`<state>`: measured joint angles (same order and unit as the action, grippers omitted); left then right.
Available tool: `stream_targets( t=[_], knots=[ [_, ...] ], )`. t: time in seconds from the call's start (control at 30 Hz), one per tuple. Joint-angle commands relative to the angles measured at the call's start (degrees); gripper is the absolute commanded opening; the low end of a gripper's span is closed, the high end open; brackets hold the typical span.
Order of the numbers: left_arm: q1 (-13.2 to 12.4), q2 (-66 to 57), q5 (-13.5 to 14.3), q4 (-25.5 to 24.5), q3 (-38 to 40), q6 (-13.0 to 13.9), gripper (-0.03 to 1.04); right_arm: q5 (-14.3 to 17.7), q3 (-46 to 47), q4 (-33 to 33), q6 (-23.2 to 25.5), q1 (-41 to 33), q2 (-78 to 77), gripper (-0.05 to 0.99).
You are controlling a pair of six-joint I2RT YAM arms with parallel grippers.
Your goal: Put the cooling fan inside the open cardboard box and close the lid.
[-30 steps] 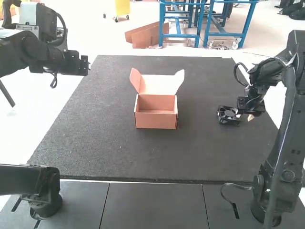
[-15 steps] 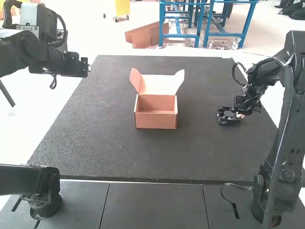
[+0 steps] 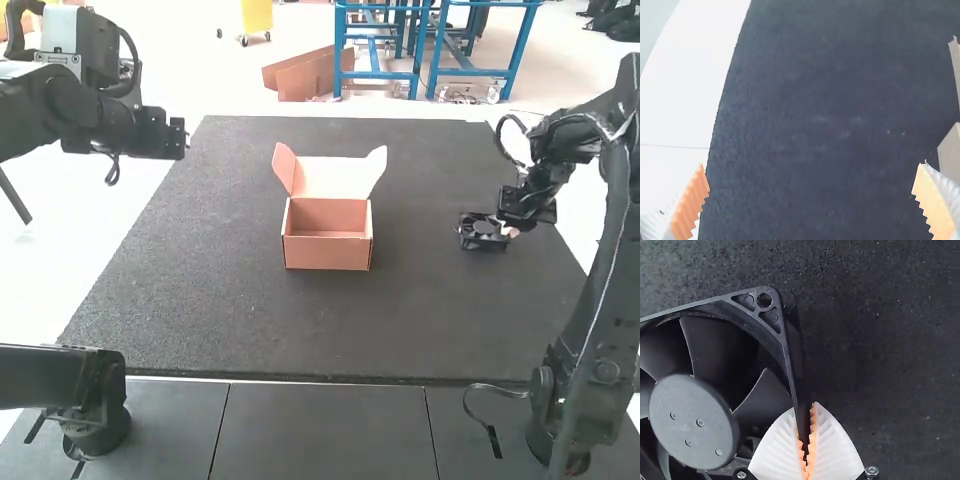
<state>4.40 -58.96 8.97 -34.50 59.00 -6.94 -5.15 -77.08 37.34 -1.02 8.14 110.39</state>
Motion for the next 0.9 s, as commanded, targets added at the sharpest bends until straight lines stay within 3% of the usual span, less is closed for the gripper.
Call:
stream_targets(
  t=[0.0,0.17,0.4,0.67,0.87],
  knots=[
    [0.34,0.60,-0.71,0.93,-0.38,-0.18,0.96,-3.29,-1.67,2.21,1.81,0.74,-8.70,-0.01],
    [0.43,0.60,-0.80,2.51,-1.87,0.79,0.96,-3.82,-1.32,7.39,5.41,-0.06,-16.96,-0.01],
    [0.43,0.51,-1.59,3.83,-3.54,1.31,0.96,-4.70,-1.14,8.89,13.58,-5.68,-27.68,-0.01],
    [0.43,0.51,-2.03,4.18,-4.51,1.40,0.96,-4.96,-4.84,16.45,25.80,-19.30,-32.78,-0.01],
    [0.34,0.60,-2.64,3.56,-4.51,1.40,0.96,-4.87,-5.80,17.06,31.95,-31.17,-33.13,-0.01]
  ],
)
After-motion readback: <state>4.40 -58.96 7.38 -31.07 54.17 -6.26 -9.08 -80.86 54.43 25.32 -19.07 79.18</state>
